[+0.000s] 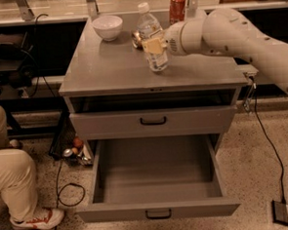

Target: Place blue plastic bottle into middle drawer

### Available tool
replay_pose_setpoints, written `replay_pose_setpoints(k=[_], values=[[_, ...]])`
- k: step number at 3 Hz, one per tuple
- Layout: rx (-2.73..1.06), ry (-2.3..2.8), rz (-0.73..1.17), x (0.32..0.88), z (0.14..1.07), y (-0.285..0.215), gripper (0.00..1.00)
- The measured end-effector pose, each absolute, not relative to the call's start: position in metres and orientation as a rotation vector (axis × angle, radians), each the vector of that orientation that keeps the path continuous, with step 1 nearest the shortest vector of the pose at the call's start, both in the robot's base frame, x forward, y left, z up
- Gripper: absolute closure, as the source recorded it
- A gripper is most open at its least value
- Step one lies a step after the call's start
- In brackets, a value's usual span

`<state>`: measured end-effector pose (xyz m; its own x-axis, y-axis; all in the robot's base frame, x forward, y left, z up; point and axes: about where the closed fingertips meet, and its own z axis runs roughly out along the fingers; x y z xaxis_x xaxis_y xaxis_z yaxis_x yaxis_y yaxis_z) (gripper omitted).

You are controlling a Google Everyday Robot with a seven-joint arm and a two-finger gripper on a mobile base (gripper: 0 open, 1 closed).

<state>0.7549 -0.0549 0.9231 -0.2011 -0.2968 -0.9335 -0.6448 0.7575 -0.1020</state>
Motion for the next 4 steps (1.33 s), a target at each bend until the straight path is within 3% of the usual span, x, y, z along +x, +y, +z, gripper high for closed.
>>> replay_pose_setpoints(k=[1, 2, 3, 4], values=[[-0.743, 1.815, 0.305, 0.717, 0.943, -0.108, 1.0], [-0.737, 1.857, 0.248, 0.685, 0.956, -0.143, 1.0], [-0.739, 1.859, 0.247, 0.684, 0.955, -0.143, 1.0], [-0.848, 1.956, 0.201, 0.643, 0.931, -0.152, 1.0]])
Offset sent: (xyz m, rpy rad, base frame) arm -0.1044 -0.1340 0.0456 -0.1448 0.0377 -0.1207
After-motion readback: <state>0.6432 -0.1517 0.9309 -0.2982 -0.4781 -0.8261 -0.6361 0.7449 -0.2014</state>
